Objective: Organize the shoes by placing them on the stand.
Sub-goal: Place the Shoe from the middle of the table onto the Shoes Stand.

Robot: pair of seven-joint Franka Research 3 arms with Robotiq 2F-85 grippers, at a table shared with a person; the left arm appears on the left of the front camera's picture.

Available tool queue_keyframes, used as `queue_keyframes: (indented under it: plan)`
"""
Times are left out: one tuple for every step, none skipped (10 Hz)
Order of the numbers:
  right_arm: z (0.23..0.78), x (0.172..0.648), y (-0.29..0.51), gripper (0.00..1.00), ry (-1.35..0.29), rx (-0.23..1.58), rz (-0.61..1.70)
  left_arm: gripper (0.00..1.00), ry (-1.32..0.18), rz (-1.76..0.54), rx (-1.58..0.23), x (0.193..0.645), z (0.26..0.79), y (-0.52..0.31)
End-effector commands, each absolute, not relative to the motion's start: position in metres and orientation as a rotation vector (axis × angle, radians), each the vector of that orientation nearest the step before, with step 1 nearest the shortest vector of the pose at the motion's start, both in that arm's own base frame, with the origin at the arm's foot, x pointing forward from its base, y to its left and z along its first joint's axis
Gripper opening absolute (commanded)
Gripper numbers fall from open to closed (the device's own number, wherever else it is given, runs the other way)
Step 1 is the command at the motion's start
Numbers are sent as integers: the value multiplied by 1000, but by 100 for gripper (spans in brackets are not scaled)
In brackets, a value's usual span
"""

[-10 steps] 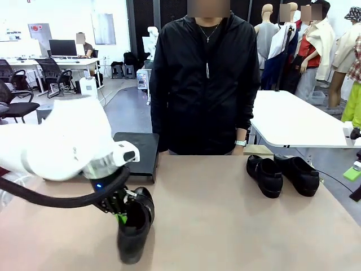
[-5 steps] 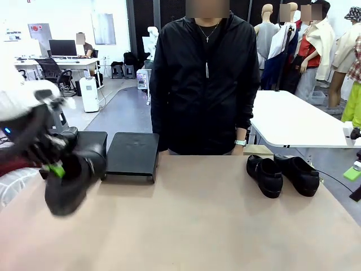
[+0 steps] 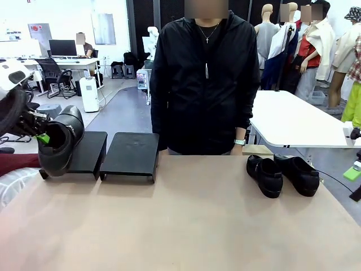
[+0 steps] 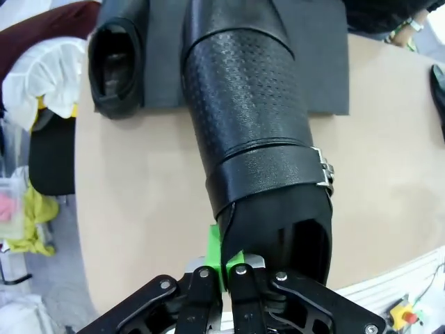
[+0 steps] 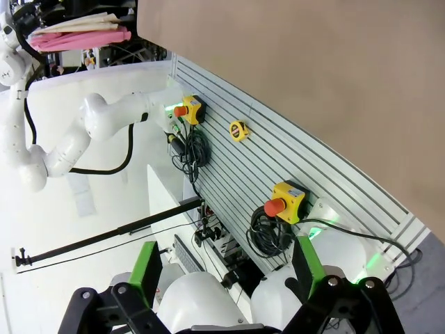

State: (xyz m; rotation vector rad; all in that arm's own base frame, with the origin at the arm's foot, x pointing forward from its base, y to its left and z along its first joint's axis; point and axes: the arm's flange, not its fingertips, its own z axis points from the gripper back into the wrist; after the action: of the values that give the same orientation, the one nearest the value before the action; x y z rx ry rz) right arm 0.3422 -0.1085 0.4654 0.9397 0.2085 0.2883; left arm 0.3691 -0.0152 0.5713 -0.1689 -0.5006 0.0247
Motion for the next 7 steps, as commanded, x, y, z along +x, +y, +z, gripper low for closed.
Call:
queue_keyframes:
  plan:
    - [469,342,-107,100,210,955,265,0,-493,13,-178,354,583,-21]
    - [469,342,-107,100,210,955,265,0,-493,13,-178,354,583,-21]
    - [469,342,-107,100,210,955,265,0,-493,13,-178,354,583,-21]
    - [469,342,-107,100,210,955,265,0,-493,13,-178,354,583,-21]
    - [469,342,-107,100,210,955,265,0,-479,1,-177,355,579,-22]
    - [469,342,-107,100,210,955,265,0,-449,23,-203,385,580,-15]
    - [469,342,-107,100,210,955,265,0,-425,21,-212,416,574,-11]
